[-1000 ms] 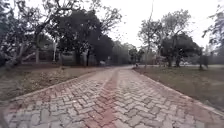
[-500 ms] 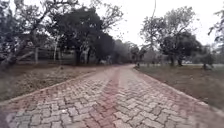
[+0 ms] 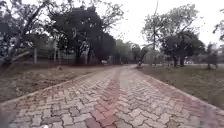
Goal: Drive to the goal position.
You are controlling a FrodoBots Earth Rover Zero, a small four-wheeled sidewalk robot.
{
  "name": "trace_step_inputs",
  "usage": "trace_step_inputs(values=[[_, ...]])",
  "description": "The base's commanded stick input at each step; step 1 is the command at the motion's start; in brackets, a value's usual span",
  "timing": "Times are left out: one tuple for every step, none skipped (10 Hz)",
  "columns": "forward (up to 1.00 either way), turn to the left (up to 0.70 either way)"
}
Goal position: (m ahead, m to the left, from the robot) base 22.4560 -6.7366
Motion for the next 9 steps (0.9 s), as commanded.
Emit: trace_step_inputs(values=[[0.70,0.00],[0.70,0.00],[0.70,0.00],[0.70,0.00],[0.70,0.00],[0.70,0.00],[0.70,0.00],[0.70,0.00],[0.70,0.00]])
